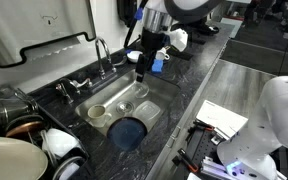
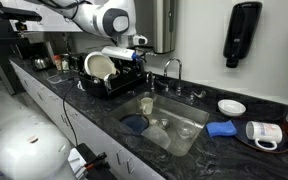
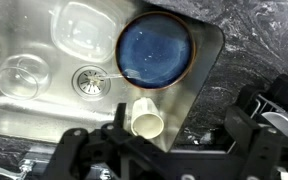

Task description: Put the fork in the white cup then move the cup to the right

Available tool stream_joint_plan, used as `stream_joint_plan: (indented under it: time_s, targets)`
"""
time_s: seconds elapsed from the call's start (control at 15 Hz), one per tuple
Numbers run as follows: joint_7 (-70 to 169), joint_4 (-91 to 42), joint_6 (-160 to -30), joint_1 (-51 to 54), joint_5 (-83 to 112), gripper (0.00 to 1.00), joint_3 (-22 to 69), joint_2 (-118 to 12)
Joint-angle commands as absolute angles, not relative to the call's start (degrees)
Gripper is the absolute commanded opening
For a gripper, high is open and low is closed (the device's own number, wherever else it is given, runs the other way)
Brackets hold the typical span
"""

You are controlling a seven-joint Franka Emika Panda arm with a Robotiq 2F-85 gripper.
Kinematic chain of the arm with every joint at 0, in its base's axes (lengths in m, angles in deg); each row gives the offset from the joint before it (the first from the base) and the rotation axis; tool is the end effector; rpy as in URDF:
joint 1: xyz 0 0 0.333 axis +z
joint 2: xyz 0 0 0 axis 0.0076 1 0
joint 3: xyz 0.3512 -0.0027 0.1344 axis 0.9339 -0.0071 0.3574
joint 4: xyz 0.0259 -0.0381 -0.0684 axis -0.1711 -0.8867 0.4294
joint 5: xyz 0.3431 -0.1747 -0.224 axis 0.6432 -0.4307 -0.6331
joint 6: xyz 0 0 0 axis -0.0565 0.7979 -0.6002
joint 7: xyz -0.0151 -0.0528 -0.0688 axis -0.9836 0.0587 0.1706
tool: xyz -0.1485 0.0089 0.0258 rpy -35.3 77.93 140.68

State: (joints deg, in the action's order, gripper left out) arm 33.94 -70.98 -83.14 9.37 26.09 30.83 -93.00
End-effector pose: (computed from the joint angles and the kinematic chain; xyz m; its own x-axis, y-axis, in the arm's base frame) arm 0.4504 0.1123 0.4645 0.9387 0.3060 0.1586 0.3223 -0.9424 -0.0891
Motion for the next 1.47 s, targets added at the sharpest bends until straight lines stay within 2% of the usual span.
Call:
stream_joint_plan:
  time_s: [0.0, 0.33, 0.8, 1.13, 1.4]
  targets:
    - [40.65, -77.31, -96.91, 11.42, 24.52, 1.00, 36.89, -93.26]
    - [47.61, -82.90, -109.70, 10.59, 14.57, 1.00, 42.54, -90.89]
    - [47.74, -83.40, -114.26, 10.48, 9.38, 1.00, 42.07, -80.55]
    - [59.11, -81.67, -118.04, 5.54, -13.71, 1.00, 45.30, -74.99]
    - [61.91, -80.11, -119.28, 6.67, -21.16, 1.00, 44.39, -69.82]
